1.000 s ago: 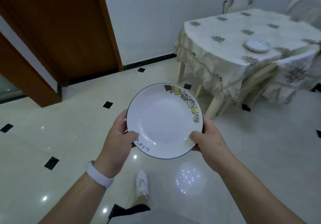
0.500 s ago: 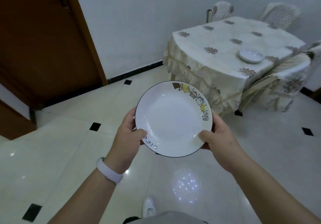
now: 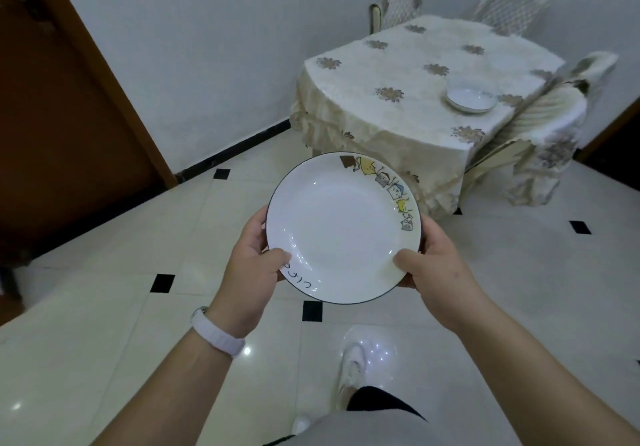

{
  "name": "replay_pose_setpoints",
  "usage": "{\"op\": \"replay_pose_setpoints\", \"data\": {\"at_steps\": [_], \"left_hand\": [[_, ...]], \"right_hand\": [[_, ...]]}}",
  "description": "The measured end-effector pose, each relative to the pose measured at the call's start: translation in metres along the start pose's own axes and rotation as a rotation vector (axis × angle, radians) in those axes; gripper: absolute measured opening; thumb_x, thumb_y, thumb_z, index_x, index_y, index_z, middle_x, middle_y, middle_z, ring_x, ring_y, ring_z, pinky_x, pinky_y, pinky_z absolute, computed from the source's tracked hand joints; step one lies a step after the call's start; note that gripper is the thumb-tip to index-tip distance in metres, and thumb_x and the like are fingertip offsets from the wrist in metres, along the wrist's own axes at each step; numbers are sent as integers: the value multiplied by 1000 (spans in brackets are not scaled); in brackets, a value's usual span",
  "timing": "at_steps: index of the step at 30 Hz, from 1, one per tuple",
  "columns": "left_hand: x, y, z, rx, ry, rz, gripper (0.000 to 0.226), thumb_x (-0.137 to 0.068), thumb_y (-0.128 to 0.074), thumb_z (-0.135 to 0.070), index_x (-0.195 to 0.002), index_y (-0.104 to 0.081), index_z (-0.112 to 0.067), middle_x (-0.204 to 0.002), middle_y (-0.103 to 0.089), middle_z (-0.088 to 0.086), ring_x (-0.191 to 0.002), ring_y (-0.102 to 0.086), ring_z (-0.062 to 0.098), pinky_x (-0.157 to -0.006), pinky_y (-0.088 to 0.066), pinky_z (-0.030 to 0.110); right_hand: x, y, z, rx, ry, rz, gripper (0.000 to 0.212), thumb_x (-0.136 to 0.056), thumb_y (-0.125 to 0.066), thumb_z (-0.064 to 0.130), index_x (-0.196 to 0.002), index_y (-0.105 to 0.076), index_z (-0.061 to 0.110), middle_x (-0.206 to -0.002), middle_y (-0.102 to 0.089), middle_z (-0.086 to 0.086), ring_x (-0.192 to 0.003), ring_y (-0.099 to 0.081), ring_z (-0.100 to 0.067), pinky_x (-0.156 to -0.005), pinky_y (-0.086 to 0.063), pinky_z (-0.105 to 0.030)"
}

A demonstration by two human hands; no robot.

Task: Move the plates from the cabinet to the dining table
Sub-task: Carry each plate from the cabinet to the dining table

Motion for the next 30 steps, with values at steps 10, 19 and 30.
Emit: {"op": "replay_pose_setpoints", "data": {"at_steps": [10,19,30], "left_hand": [[-137,-43,-16,-82,22,-4,73,-79,-40,19,-123,-57,-36,-113,-68,0,-85,-63,16,-63,-54,28],[-264,-126,-43,-113,42,22,68,-69,-49,5,-117,-60,-43,-114,-68,0,-89,-65,18,-66,-54,29],[-349,-171,-59,-148,25,77,73,-65,-49,1,-120,-58,-46,-115,-67,1,-88,-64,19,-66,-53,33]], "right_hand": [[-138,31,6,-132,-55,7,61,-83,-42,-16,-121,-59,28,-109,-73,0,-98,-70,-23,-68,-60,-40],[-264,93,48,-185,-58,34,61,-84,-41,-16,-115,-58,34,-101,-74,10,-89,-72,-14,-65,-59,-34],[-342,131,64,-208,-58,-12,60,-86,-45,-14,-119,-58,34,-104,-74,6,-93,-72,-20,-70,-60,-40]]}}
Point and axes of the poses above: each hand's wrist, its own x-axis away from the middle knuckle, its own y-axis out of the back of the hand, z = x × y, the point moved 8 cm from there along -x, towards the middle knuckle
